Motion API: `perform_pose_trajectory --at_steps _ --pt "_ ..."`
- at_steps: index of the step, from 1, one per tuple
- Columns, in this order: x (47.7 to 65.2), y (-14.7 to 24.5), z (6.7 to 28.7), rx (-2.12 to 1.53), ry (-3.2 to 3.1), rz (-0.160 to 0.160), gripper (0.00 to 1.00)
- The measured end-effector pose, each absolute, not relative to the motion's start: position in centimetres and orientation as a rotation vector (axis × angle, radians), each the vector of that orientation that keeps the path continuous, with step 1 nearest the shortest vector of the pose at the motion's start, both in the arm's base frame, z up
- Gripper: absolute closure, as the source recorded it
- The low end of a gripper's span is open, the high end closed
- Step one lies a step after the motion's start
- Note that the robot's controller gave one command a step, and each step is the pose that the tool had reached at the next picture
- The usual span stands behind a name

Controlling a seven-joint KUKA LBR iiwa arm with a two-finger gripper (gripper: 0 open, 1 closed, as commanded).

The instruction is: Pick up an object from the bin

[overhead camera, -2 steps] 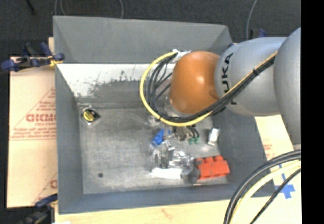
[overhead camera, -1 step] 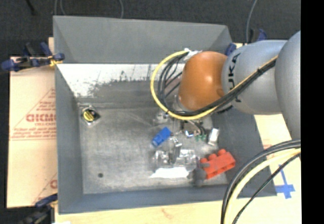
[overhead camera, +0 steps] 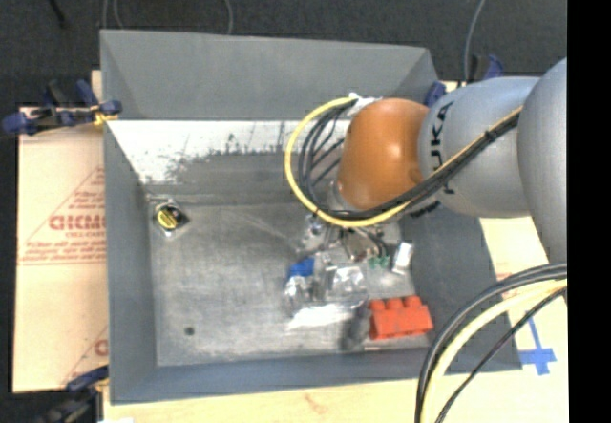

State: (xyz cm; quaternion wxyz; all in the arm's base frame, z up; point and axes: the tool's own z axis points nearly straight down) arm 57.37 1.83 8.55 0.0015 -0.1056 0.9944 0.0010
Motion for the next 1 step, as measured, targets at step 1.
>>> perform_pose_trajectory --at_steps 1 --pt "57.55 1.93 24.14 -0.530 3.086 -0.004 1.00"
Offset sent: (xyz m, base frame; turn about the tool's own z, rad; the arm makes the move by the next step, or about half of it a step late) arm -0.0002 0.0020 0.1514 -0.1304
